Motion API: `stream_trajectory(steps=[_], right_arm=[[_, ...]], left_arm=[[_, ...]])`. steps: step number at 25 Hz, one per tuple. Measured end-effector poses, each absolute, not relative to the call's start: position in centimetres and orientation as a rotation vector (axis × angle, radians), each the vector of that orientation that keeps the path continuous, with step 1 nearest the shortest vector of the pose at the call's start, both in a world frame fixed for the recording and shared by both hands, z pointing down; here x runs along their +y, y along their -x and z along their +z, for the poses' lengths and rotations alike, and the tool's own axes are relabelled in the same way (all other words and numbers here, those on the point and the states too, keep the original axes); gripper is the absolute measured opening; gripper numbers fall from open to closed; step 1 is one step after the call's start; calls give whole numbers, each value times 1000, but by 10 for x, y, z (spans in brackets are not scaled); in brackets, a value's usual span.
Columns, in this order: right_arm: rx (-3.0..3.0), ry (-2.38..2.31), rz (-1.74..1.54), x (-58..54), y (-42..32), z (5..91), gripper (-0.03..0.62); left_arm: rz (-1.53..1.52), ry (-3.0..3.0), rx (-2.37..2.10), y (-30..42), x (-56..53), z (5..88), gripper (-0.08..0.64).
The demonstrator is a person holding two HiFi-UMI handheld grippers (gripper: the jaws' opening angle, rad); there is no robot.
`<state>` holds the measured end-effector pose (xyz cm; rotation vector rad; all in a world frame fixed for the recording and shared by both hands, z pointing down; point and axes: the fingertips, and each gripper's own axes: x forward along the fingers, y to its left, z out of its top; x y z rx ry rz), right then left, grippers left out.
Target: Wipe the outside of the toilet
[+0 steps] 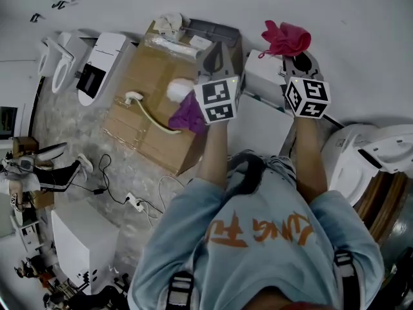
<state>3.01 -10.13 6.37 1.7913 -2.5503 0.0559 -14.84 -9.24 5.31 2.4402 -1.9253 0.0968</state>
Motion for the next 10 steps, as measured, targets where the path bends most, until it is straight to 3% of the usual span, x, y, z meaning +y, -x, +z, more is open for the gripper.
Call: stream_trajectory(steps=[10], right_arm=[[-2538,-1760,13,-118,-12,61,63]], left_arm=[[74,-2424,-1919,168,-112,56,23]])
